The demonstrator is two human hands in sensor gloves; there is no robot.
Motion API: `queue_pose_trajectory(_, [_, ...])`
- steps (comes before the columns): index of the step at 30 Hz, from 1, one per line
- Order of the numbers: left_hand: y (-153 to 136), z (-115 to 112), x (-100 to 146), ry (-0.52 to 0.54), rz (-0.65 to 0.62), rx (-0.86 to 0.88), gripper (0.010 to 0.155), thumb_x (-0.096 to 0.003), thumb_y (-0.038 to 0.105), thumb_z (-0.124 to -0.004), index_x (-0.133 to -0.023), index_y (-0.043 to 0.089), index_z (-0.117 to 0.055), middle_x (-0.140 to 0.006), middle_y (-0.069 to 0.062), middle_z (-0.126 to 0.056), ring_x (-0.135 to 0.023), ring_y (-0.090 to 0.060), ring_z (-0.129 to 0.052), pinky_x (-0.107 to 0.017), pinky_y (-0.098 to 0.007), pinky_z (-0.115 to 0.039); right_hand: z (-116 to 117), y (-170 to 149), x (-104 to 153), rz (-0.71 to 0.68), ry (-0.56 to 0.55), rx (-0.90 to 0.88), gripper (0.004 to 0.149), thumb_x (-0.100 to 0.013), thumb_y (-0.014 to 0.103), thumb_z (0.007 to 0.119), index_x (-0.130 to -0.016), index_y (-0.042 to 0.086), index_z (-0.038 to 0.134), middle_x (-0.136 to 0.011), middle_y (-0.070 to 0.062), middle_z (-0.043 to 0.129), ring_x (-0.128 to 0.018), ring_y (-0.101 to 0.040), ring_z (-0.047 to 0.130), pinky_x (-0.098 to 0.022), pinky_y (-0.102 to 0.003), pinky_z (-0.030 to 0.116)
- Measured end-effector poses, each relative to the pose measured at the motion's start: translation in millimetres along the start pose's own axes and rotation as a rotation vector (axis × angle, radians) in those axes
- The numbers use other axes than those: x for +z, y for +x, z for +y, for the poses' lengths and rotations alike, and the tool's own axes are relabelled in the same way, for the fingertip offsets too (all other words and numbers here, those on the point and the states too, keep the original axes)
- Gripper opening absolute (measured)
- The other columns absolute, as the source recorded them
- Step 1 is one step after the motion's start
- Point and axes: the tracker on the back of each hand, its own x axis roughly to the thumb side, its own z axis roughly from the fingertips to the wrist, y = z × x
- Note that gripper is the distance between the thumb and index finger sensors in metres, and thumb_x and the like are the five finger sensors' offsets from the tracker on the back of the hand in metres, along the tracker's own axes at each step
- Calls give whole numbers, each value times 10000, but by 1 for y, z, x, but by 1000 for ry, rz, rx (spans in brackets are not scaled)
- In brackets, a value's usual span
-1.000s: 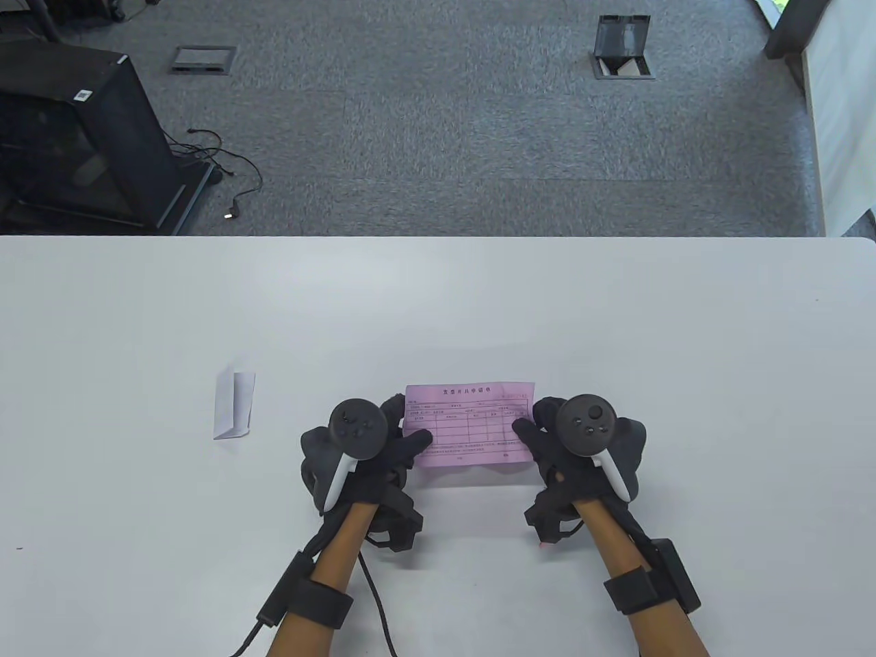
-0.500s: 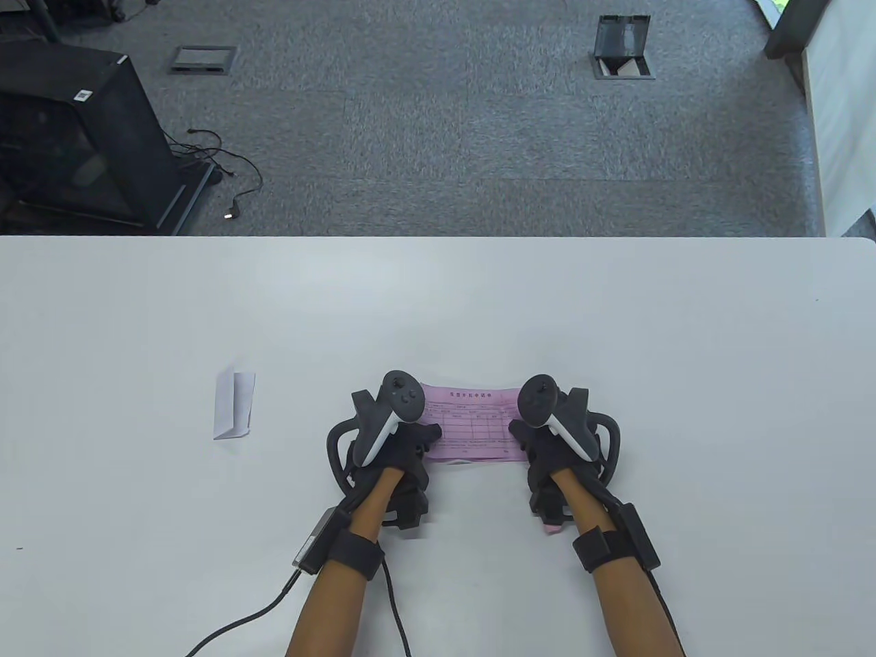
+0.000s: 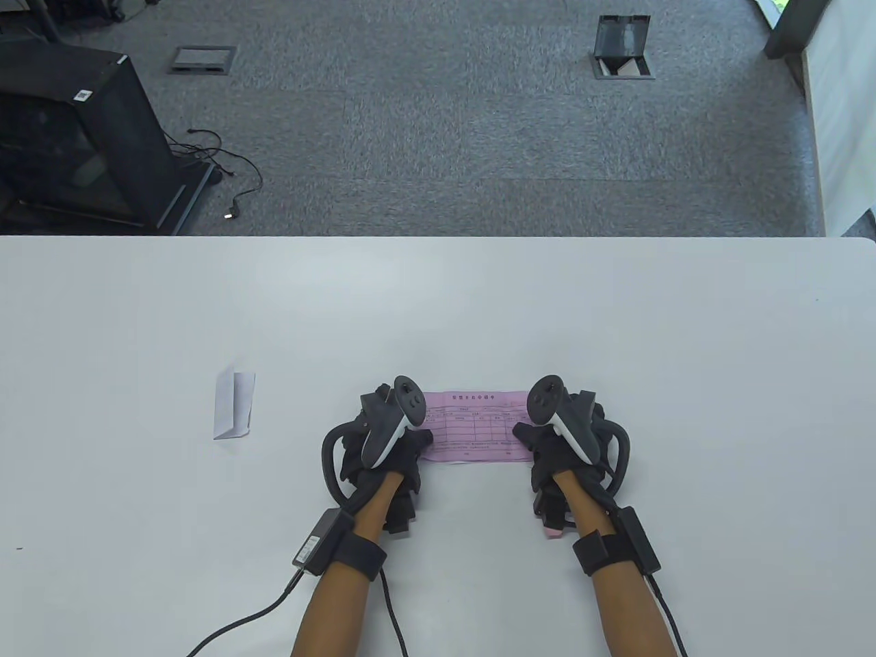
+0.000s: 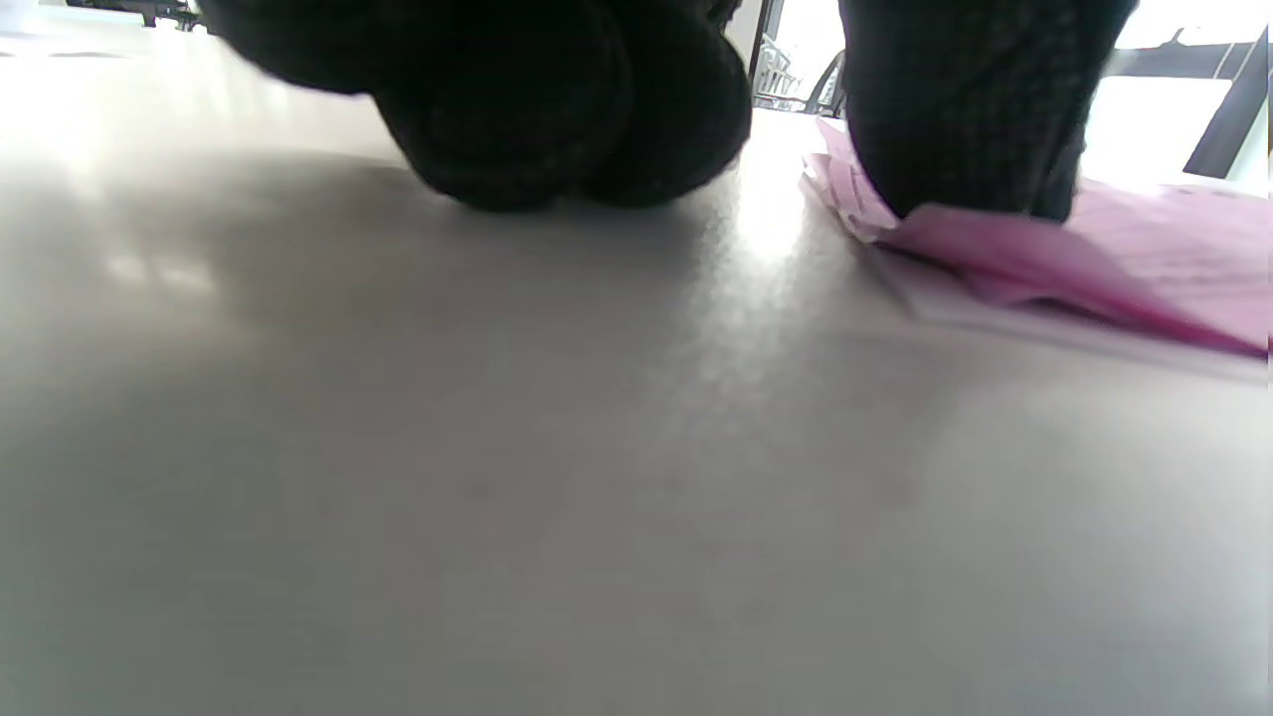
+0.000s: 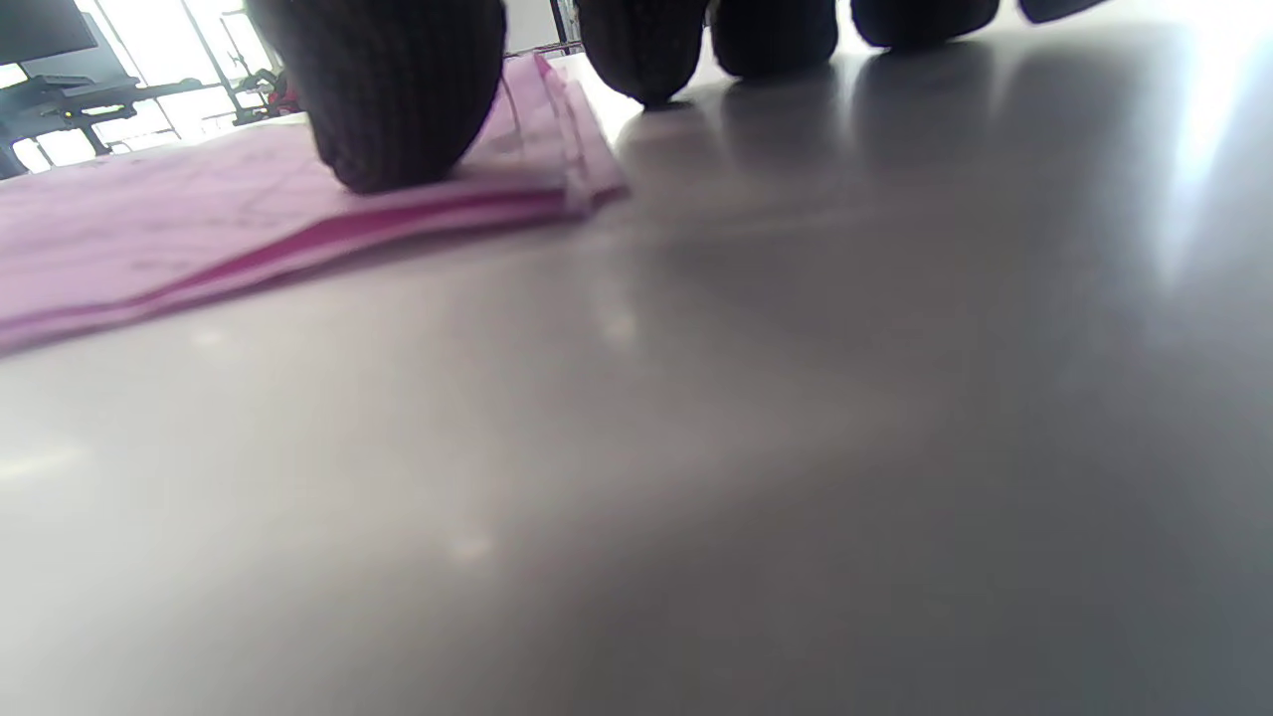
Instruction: Unfold folded invoices and stack
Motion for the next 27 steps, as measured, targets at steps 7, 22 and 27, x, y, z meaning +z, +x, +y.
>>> queue_pose_trajectory(7, [-8,2,6,21,-23,82,940,-379,572,-873,-1115,158,-461,-717,-68,-926,-562,-254,-913,-439,-387,-789,-3,-8,2,-56,-7,-105,613,-415,555,739,-899,211,586,-1041,-183,509,-976,-529,444,-660,-711,442])
queue_pose_trajectory(22, [-180,44,-12,141,398,199,965,-437,572,-826,-1146,236,-264,-1184,-195,-443,-1026,-460,-520,-753,-594,-535,-34,-70,57,-210,-146,-255,583,-445,548,702,-914,224,579,-1063,-198,496,-984,-522,439,-664,-712,432])
queue_pose_trajectory(27, [-214,33,-29,64,415,328,944,-432,565,-838,-1143,210,-329,-1149,-217,-562,-985,-470,-600,-730,-587,-578,-24,-80,63,-236,-129,-291,579,-449,549,695,-913,222,582,-1062,-200,502,-982,-526,443,-663,-712,435])
